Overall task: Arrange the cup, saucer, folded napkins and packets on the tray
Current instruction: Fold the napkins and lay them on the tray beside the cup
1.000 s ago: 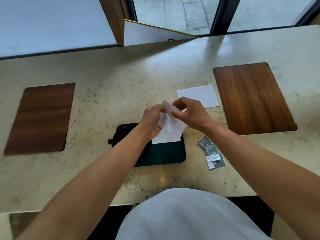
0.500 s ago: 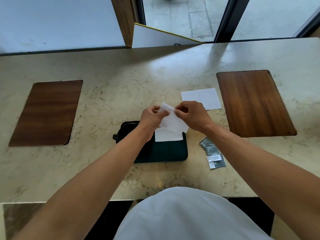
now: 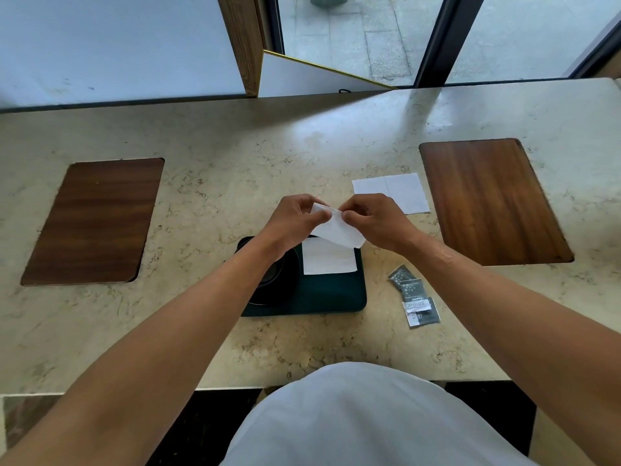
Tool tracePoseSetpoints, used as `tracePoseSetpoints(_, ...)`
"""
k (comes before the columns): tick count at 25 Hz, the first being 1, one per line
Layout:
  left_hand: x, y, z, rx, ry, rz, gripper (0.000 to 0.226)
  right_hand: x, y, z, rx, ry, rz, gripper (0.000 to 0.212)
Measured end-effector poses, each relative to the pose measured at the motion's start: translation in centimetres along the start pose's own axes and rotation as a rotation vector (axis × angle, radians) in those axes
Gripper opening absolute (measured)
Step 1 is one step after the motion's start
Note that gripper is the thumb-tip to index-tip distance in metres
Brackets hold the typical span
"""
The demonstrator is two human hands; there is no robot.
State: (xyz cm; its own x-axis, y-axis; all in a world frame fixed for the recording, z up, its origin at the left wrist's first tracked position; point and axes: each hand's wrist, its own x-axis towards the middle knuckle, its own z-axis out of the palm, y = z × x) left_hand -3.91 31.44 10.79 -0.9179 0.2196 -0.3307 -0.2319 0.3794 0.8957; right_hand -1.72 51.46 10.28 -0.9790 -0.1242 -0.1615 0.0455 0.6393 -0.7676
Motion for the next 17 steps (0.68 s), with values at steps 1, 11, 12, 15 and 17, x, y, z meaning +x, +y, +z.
tracePoseSetpoints(1,0.0,0.1,0.0,0.001,0.005,0.000,0.008,0.0,0.0,0.0,0.025,0.003,0.014,0.017)
tracePoseSetpoints(11,-0.6,1.5,-0.9,-0.082,0.070,-0.022,0.014,-0.5,1.6,0.1,0.488,0.066,0.335,0.034)
tracePoseSetpoints(12,-0.6,1.6,-1.0,-0.064,0.069,-0.015,0.014,-0.5,1.5,0.2,0.481,0.064,0.317,0.039)
tracePoseSetpoints(15,-0.7,1.8,-1.3,0.064,0.055,0.035,0.013,-0.3,0.9,0.4,0.481,0.038,0.244,0.046)
tracePoseSetpoints(17,-0.7,1.8,-1.5,0.100,0.048,0.052,0.013,-0.1,0.8,0.5,0.469,0.013,0.216,0.029)
